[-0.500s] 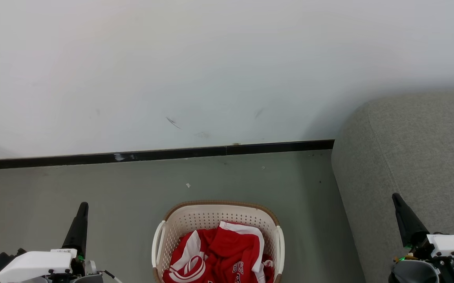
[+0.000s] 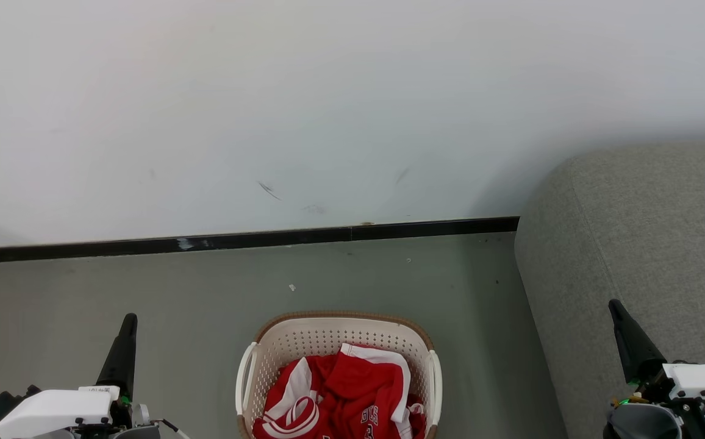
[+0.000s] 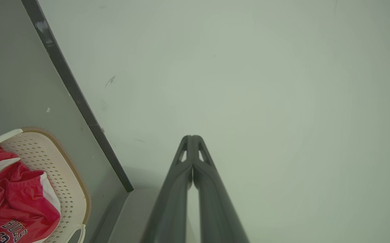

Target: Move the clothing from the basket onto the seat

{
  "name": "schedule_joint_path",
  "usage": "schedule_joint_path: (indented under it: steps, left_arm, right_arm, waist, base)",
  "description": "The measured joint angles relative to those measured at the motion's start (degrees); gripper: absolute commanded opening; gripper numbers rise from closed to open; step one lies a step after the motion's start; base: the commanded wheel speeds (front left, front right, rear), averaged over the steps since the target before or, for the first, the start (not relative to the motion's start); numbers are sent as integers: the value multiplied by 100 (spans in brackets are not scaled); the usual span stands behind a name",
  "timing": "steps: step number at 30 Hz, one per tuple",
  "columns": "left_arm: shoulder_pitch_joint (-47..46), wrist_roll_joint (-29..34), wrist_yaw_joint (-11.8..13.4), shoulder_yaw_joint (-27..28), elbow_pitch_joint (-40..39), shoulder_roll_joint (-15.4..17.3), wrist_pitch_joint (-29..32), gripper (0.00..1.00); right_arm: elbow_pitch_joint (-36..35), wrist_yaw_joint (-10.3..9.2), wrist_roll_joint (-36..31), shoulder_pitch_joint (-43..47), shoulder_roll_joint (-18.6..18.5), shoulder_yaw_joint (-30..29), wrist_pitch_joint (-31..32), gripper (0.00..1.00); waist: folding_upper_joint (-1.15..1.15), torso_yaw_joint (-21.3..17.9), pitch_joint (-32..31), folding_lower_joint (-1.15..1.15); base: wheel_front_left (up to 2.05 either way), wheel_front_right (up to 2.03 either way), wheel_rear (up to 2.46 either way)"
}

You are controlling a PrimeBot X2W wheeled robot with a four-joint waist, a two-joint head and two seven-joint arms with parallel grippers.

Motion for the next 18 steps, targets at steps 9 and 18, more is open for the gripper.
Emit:
schedule_joint_path:
  steps: [9, 18]
  left_arm:
    - [0, 0, 0, 1, 0, 0, 0, 0]
    - [0, 0, 0, 1, 0, 0, 0, 0]
  right_arm:
    - [0, 0, 0, 0, 0, 2, 0, 0]
    - [0, 0, 1, 0, -1, 3, 0, 0]
  waist:
    - [0, 0, 0, 0]
    - [0, 0, 0, 0]
  base:
    - [0, 0, 0]
    - [0, 0, 0]
